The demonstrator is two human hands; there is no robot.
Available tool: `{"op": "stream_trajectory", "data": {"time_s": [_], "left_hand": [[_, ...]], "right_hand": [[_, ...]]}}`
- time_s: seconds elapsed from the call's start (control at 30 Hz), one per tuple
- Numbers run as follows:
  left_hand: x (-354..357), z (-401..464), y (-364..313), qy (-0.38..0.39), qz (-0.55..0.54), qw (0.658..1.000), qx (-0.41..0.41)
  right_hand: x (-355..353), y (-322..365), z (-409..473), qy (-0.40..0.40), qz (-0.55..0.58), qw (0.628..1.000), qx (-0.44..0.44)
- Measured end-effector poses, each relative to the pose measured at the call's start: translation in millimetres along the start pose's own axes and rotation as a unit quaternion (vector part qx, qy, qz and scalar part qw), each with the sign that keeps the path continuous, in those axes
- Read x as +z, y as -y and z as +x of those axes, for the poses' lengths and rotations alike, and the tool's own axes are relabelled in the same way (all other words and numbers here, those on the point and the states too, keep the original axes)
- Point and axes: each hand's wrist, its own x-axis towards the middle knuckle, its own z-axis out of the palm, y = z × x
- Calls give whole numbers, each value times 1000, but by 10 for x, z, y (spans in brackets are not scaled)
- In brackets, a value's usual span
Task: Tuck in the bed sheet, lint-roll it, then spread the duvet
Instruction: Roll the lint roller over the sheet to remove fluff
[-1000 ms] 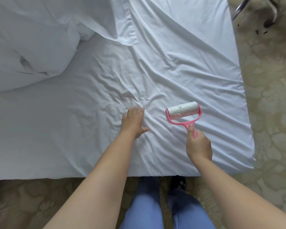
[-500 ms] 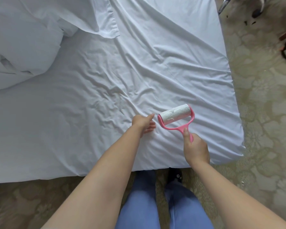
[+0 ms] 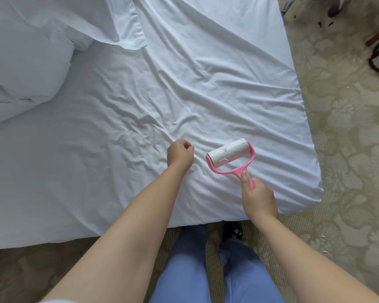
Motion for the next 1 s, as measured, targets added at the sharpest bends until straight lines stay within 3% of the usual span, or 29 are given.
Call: {"op": "stream_trajectory", "data": {"time_s": [0.33, 0.47, 0.83, 1.0], "left_hand": [[144, 179, -121, 12, 92, 995, -29], [220, 203, -192, 6, 193, 980, 35], [108, 199, -108, 85, 97, 990, 57], [-74, 66, -159, 127, 142, 977, 97]], "right_hand": [[52, -181, 100, 6, -12, 1000, 12], [89, -213, 152, 12, -17, 1000, 5], [17, -225, 131, 28, -25, 999, 1], [-81, -104, 76, 47, -44, 997, -39]]}}
